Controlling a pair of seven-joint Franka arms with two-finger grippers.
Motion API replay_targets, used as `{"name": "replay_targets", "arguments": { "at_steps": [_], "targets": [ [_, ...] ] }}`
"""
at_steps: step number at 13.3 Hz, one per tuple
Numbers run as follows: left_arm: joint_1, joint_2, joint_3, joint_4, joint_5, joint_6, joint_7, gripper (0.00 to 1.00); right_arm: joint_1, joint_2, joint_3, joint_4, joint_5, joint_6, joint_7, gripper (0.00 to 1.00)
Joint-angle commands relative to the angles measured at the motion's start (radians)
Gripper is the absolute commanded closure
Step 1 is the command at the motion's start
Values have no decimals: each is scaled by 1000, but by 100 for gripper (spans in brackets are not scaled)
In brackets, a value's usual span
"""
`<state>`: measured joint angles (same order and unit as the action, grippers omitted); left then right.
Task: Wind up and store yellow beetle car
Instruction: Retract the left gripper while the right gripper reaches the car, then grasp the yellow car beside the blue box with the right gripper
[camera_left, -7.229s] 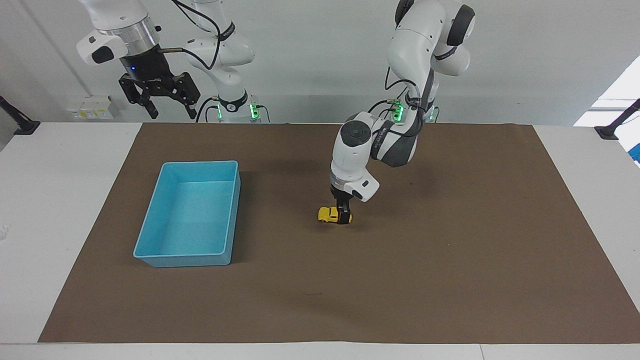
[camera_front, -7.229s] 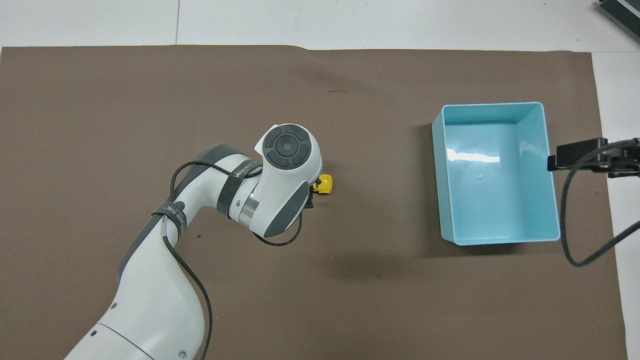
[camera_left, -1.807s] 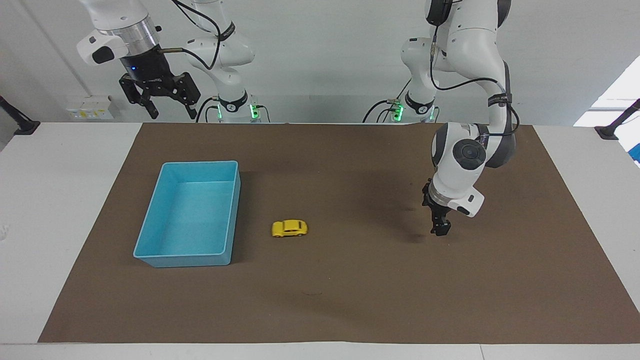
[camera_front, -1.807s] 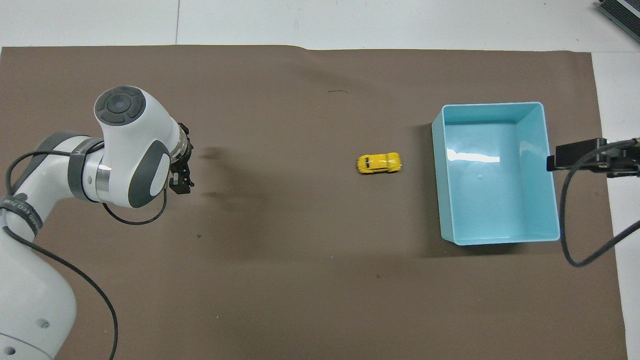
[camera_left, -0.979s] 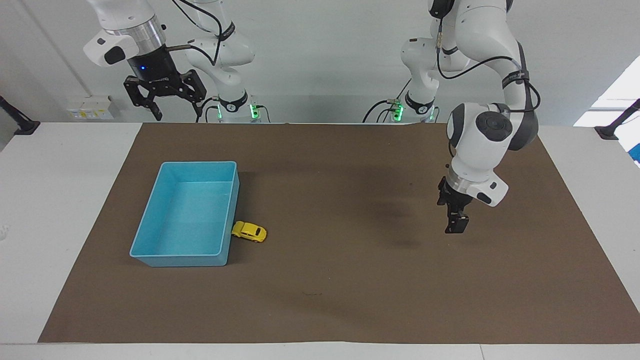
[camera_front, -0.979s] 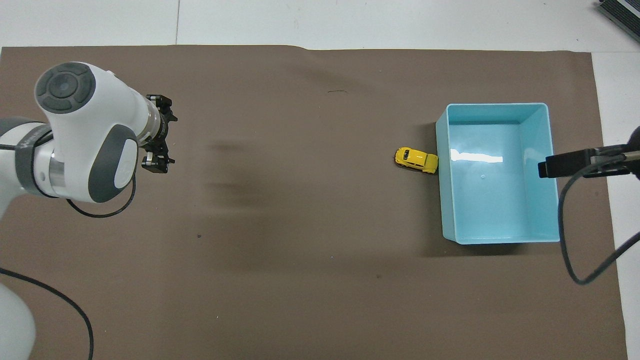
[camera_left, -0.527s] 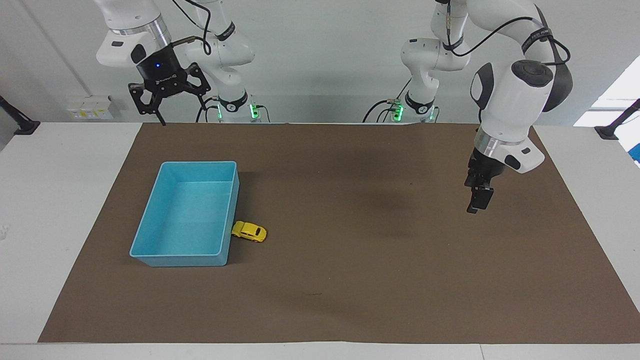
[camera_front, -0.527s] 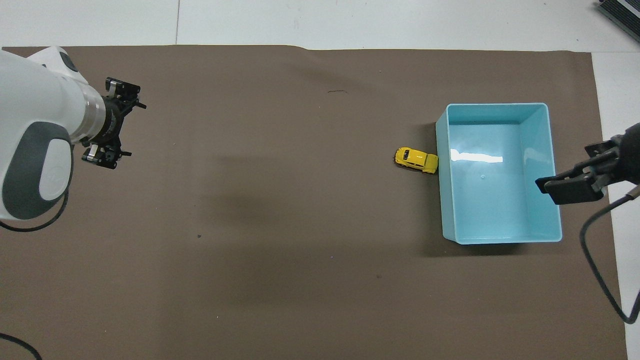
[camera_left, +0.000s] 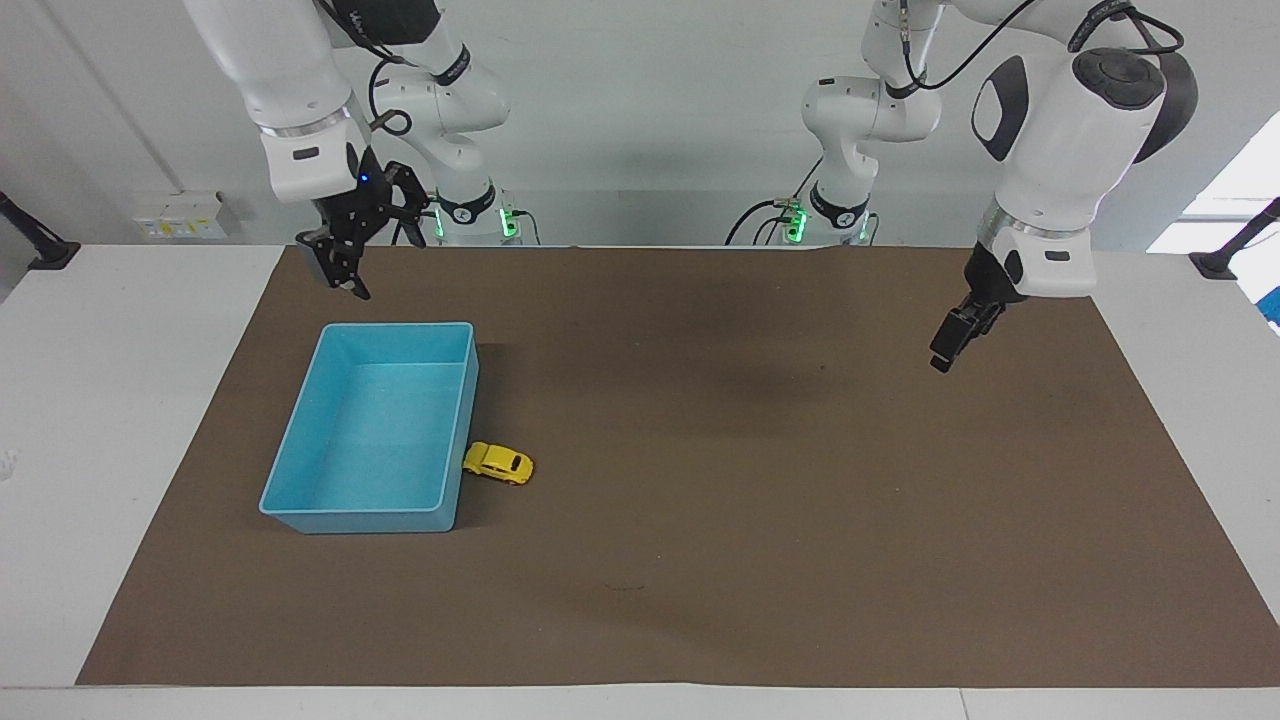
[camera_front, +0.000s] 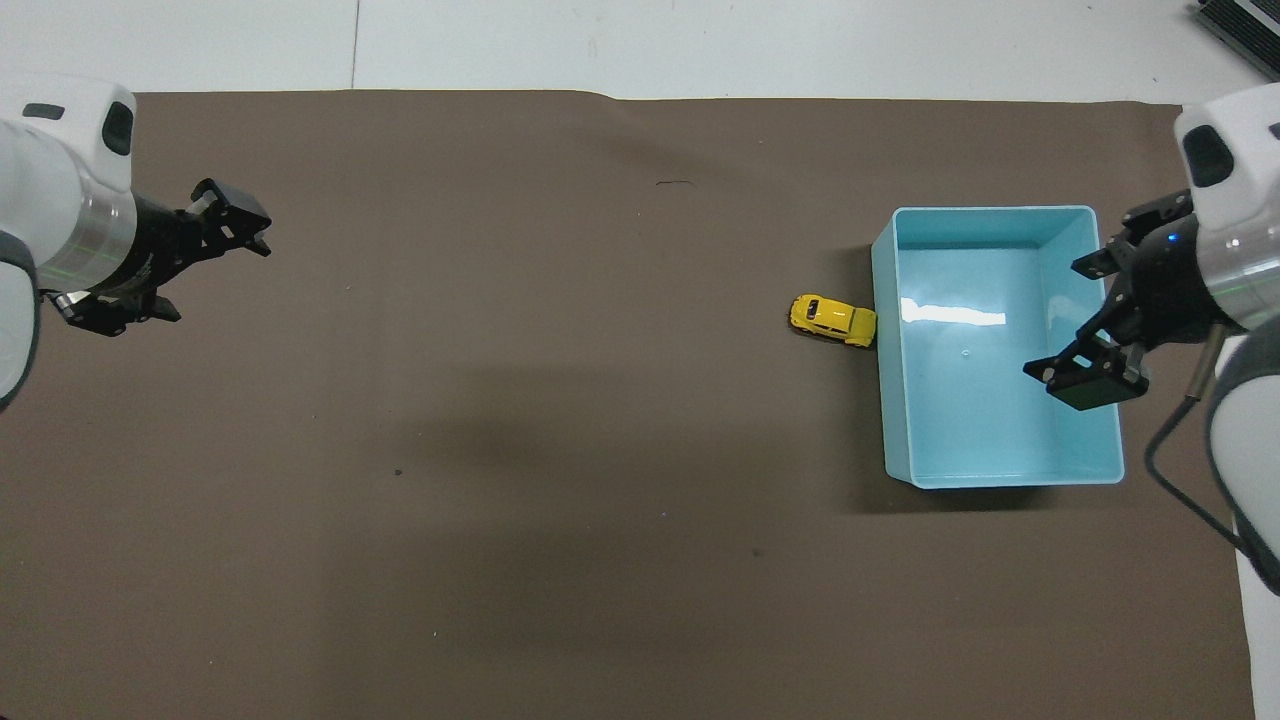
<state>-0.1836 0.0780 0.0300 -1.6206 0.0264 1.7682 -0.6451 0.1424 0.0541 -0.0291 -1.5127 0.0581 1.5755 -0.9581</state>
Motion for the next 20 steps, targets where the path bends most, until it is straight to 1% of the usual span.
{"name": "replay_targets", "arguments": {
  "at_steps": [1,2,3,4,6,7,8,10,12,13,16,18,20],
  "targets": [
    [45,-46,-7,-7,-16,-74,343,0,18,104,15,98,-15,-3,-73,0],
    [56,-53,-7,-7,-16,-87,467,0,26,130,17,109,-21,9,-82,0],
    [58,-66,-7,-7,-16,-93,540,0,28,151,18,115,-21,30,-83,0],
    [74,-81,-4,-1,-14,-116,574,0,34,180,20,127,-23,37,-87,0],
    [76,-124,1,5,-14,-142,594,0,55,245,20,170,-33,66,-119,0],
    [76,-142,4,7,-14,-147,595,0,59,268,20,170,-34,93,-140,0],
    [76,-156,4,7,-14,-162,595,0,68,286,20,169,-37,115,-160,0],
    [76,-172,1,4,-16,-187,585,0,77,296,26,154,-87,181,-188,0],
    [70,-172,-5,7,-16,-185,582,0,69,302,28,125,-89,221,-270,0],
    [69,-173,-7,7,-16,-188,584,0,77,315,28,112,-89,231,-274,0],
    [75,-172,-10,8,-23,-174,584,0,75,322,28,10,-84,362,-298,0],
    [96,-172,5,24,-89,-182,596,0,77,326,28,-36,-84,414,-312,0],
    [113,-173,-4,28,-92,-187,599,0,75,326,28,-90,-84,466,-341,0]
  ]
}}
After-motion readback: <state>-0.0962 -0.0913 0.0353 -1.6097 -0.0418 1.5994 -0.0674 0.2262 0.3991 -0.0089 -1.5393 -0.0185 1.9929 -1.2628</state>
